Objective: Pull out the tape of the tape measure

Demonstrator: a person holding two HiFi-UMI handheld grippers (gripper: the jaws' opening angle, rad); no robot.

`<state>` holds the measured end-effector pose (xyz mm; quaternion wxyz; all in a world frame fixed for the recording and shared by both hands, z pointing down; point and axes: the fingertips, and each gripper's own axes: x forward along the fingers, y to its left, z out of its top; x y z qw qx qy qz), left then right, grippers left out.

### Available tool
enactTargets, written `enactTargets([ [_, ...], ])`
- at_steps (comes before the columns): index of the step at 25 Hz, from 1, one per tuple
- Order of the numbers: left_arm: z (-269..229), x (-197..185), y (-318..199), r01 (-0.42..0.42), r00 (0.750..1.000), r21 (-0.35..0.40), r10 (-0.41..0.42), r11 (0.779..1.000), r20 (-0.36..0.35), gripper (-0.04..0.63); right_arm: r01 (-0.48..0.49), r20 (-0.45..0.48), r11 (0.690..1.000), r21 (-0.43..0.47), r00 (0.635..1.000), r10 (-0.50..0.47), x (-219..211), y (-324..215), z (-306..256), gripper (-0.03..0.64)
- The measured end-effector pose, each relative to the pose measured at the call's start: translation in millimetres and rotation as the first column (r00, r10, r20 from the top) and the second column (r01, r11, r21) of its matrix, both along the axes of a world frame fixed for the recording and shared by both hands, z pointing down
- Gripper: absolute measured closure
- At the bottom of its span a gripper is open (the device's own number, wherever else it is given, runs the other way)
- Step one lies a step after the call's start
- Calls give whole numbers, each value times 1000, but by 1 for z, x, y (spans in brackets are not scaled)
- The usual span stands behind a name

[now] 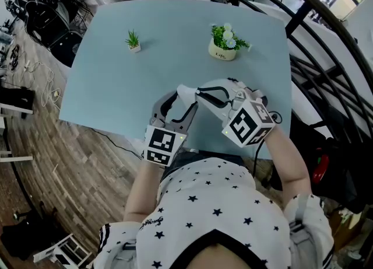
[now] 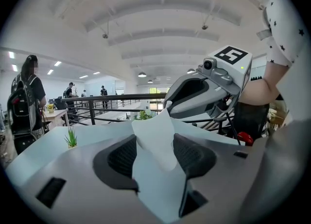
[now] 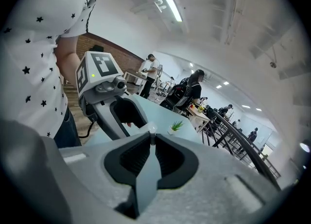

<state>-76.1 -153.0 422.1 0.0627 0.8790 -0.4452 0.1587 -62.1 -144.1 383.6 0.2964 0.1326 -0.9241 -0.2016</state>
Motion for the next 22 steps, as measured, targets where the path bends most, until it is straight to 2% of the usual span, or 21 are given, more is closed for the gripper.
enactTargets([
  [8,0,-1,2,-4,999,-25,3,1000,-41,373,11,-13,999,39,1000,-10,2,2,0,575],
  [14,3,-5,1,11,999,-36,-12,999,-41,376,23,-53,996,85,998,-18,1,1,4,575],
  [22,10,-17,-2,61,998,-56,-62,997,-27,377,20,-71,995,101,997,-13,6,1,6,575],
])
